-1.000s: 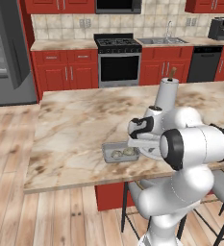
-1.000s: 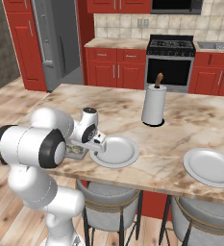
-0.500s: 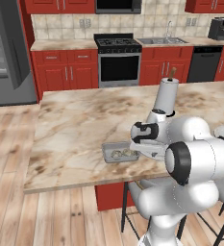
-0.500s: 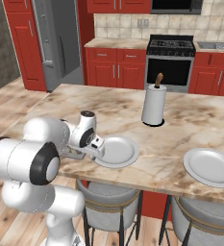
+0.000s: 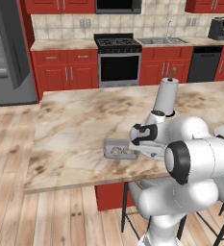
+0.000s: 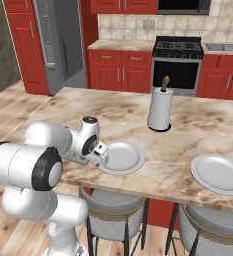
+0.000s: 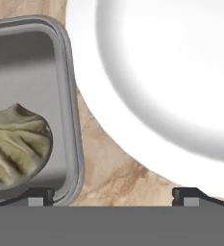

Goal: Place two dumplings into each of the tupperware containers and then place the containers in the fridge.

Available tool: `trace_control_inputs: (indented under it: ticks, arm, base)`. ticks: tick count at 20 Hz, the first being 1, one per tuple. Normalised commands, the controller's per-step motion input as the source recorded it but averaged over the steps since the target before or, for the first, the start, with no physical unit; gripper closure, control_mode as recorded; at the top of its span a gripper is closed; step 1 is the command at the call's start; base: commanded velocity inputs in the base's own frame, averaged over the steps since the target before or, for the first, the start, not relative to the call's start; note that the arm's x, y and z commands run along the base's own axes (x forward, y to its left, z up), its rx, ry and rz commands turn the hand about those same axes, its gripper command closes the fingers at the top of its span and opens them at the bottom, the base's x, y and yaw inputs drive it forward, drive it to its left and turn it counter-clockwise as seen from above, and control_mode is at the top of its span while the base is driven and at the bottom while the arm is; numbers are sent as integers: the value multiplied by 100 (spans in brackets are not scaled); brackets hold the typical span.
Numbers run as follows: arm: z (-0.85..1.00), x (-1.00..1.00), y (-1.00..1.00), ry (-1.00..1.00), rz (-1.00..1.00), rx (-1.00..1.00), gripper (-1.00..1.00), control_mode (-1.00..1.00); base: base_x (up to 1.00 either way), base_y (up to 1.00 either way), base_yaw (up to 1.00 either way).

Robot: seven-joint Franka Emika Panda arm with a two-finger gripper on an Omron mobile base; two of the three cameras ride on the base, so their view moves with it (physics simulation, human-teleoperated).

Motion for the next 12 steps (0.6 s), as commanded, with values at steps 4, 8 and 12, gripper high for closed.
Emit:
trace_control_inputs:
  ticks: [4,8,12]
  arm:
    - [10,5,0,0,-9,0,-100,-100]
    - [24,0,0,0,-7,0,-100,-100]
    - [2,0,0,0,-6,0,-100,-100]
  base:
    - [0,0,0]
    - [0,0,0]
    - [0,0,0]
